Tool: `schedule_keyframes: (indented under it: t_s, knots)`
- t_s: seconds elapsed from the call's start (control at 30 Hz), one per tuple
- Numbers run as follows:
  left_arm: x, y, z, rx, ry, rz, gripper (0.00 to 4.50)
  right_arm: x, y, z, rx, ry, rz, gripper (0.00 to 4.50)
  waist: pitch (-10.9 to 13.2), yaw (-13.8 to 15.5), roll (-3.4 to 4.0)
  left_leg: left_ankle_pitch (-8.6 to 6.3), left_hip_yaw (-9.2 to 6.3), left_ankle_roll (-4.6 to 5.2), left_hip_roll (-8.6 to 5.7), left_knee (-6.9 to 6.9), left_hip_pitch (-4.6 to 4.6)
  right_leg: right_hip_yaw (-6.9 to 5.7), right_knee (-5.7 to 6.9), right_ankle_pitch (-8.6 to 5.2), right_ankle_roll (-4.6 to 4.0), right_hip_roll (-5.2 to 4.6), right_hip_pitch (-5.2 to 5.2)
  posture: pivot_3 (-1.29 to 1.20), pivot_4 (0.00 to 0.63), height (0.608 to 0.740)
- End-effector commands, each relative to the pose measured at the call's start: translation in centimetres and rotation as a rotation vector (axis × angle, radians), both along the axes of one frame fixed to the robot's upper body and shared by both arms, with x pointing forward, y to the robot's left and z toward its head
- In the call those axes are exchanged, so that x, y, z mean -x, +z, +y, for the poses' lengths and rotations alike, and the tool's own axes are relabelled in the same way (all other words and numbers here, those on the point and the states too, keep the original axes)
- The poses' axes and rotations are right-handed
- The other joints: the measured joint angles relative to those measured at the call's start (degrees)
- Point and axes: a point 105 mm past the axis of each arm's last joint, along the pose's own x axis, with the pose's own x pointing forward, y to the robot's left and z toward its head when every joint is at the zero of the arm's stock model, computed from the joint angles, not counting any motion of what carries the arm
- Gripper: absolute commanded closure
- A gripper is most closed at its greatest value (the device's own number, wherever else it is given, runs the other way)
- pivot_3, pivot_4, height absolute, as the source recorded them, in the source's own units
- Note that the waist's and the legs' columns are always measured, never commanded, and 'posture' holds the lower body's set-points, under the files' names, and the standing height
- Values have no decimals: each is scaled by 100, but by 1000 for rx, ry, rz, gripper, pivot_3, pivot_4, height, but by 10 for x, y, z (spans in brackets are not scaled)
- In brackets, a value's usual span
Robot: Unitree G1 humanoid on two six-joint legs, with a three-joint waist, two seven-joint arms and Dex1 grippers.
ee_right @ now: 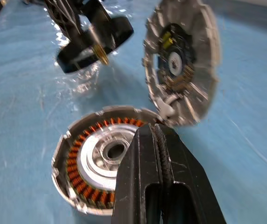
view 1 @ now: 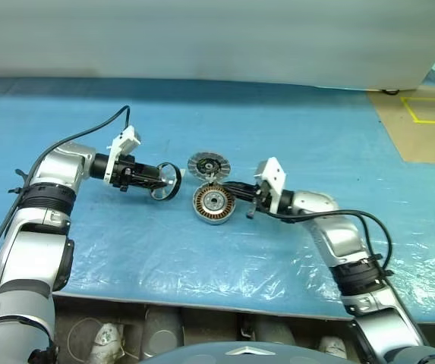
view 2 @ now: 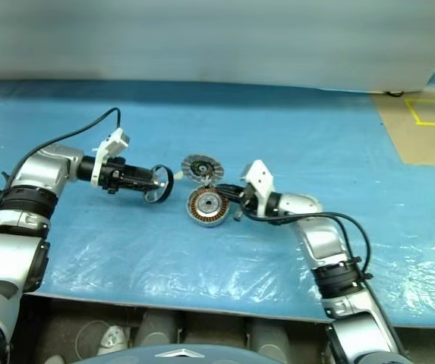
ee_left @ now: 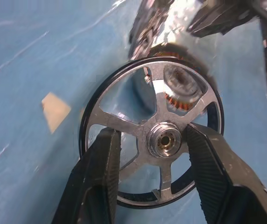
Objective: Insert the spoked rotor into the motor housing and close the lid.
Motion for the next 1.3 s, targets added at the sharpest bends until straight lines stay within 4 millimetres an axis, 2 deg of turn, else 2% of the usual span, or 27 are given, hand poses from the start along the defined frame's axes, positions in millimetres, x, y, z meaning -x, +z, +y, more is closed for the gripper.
schedule_keyframes:
  t_s: [0.03,0.23,0.43,0.63,1.3]
  knots:
    - [11,15,-19,69,-84,-11,2690,3,12,-12,-18,-24,-28,4500,0,-2,0,0,0,0,1,-2,0,0,-3,0,0,1,0,0,150,740]
    - [27,8,-44,149,-125,26,2690,5,11,-21,-11,-67,-28,4500,0,-31,1,1,1,3,1,-4,1,0,-4,0,0,1,0,0,150,740]
    - [22,3,-57,183,-79,-64,2690,7,13,-20,-19,-71,-31,4500,0,-31,1,4,1,9,0,0,0,0,-4,0,0,1,0,0,150,740]
    - [15,-1,-61,184,-43,-131,2690,7,13,-19,-22,-68,-33,4500,0,-34,1,11,1,20,0,1,-1,0,-5,0,0,1,0,0,150,740]
    - [21,-16,-69,161,-62,-67,2690,6,10,-19,-13,-76,-31,4500,0,-34,1,12,1,21,0,4,0,0,-2,0,0,1,0,0,150,740]
